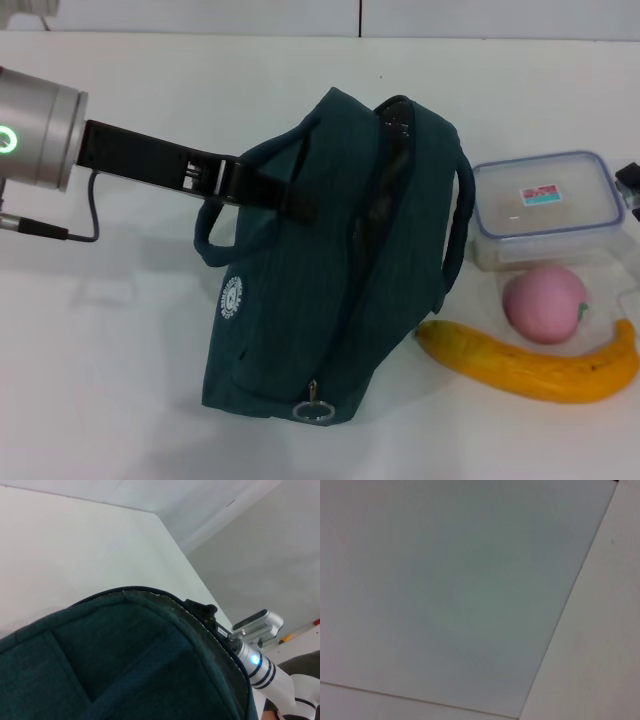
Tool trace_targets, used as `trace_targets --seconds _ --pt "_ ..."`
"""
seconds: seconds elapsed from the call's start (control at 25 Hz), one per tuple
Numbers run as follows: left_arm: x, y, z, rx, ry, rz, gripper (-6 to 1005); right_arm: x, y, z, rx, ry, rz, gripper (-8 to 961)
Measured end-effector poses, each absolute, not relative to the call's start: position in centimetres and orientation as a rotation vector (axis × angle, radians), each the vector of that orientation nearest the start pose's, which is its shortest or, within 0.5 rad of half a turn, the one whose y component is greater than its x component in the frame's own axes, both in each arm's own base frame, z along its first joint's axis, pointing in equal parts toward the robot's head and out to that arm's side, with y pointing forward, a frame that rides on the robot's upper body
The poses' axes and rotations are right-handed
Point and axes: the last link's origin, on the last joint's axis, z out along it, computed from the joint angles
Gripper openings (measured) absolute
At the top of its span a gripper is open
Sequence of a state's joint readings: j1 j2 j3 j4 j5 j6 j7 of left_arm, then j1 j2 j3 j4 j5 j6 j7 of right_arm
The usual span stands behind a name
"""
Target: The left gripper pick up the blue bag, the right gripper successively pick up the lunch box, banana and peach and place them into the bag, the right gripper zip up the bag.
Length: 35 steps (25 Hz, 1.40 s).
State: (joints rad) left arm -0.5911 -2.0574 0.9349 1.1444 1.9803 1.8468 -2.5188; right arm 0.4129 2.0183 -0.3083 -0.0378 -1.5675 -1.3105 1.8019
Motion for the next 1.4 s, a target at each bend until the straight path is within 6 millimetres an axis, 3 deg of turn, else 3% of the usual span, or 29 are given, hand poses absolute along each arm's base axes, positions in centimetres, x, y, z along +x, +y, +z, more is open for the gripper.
trace_targets --seconds 0.32,0.64,1.08,1.4 --pt "-16.3 33.1 4.2 -2.861 -1.491 -0.478 68 34.8 29.9 -1.5 -1.141 2.122 1.598 100" --pt "-16.1 33.3 4.1 -2.863 -1.478 -0.490 69 34.0 29.9 -1.6 -0.980 2.240 1.750 105" --pt "-16.1 33.6 4.0 -2.848 -1.464 -0.512 69 33.7 29.7 -0.4 -0.850 2.230 1.934 112" --pt "-15.5 34.3 3.8 -2.851 -1.447 -0.511 69 30.2 29.4 3.1 -1.035 2.009 2.325 117"
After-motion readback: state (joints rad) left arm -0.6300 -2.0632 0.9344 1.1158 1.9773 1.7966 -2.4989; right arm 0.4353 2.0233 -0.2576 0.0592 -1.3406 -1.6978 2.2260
